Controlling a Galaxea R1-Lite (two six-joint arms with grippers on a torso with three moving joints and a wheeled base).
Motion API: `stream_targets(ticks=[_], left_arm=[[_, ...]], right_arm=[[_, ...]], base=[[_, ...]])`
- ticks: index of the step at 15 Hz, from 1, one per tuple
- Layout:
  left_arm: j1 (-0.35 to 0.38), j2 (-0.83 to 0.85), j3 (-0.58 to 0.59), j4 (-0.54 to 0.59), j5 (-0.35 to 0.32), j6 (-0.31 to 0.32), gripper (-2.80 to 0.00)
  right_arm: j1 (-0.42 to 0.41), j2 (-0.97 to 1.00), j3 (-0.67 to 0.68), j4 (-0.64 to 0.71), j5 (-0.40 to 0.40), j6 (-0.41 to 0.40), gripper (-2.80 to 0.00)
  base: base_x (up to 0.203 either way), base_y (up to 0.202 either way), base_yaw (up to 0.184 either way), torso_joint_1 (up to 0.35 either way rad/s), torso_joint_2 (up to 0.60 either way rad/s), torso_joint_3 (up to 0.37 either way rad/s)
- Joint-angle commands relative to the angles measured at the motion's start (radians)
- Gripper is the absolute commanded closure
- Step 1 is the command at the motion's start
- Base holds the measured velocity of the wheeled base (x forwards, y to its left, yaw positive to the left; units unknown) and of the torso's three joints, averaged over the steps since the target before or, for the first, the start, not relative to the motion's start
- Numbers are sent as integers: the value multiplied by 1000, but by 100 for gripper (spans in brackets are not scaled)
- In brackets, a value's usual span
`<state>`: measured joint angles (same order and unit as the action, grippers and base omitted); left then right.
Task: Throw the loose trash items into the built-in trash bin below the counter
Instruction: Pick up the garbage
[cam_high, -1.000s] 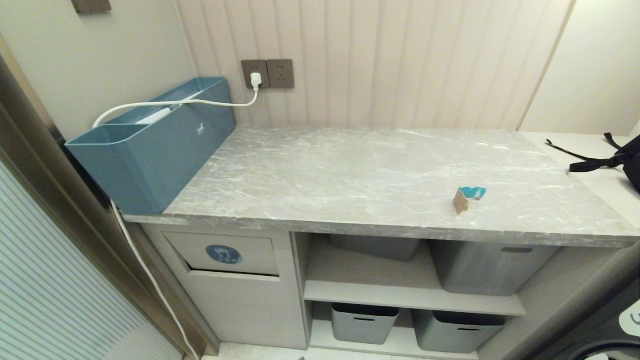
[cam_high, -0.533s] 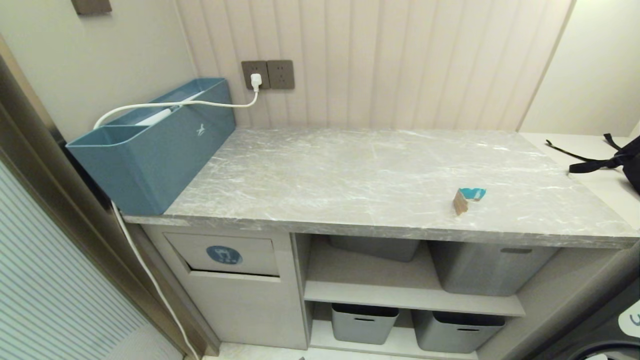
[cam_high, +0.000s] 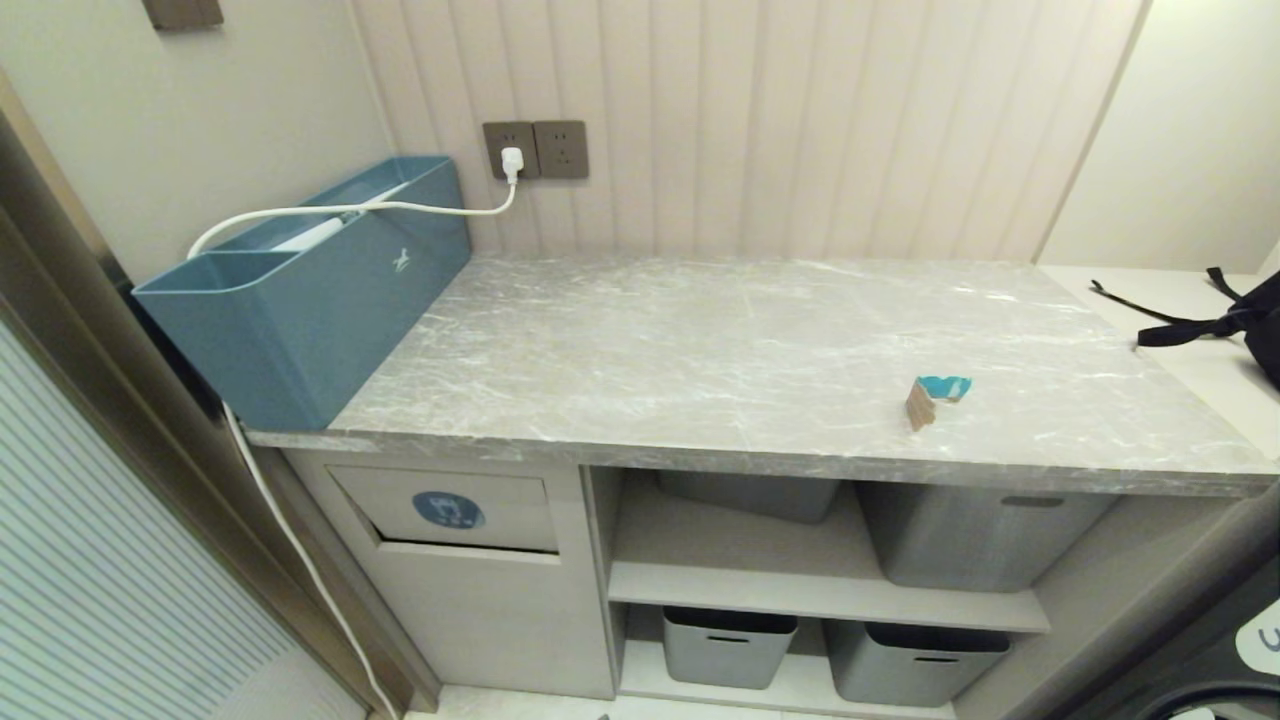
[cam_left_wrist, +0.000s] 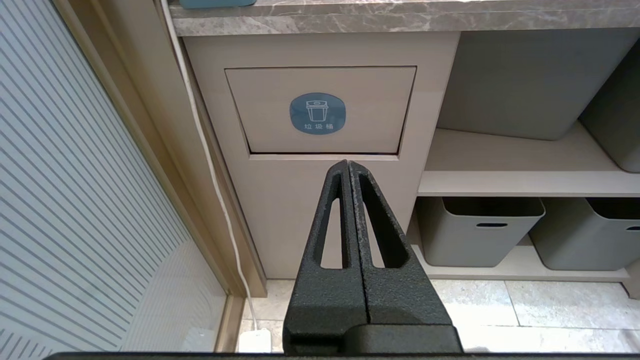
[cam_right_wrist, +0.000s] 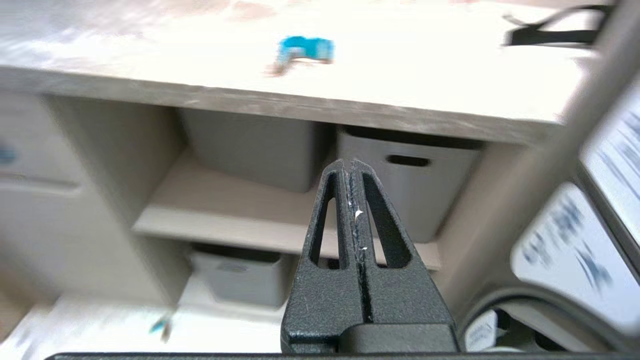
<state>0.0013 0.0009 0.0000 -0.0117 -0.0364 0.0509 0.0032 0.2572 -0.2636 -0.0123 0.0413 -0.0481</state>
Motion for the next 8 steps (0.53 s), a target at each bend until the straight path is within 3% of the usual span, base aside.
stream_targets(ticks=[1, 4, 8], left_arm=[[0, 2, 3, -1, 1, 4, 0], [0, 2, 3, -1, 1, 6, 0], [0, 2, 3, -1, 3, 1, 0]], right_arm=[[2, 264, -63, -6, 47, -7, 0], [3, 632, -115, -114, 172, -34, 0], [4, 1064, -181, -409, 242, -49, 0]], base=[[0, 0, 0, 0, 0, 0], [0, 0, 0, 0, 0, 0], [0, 0, 0, 0, 0, 0]])
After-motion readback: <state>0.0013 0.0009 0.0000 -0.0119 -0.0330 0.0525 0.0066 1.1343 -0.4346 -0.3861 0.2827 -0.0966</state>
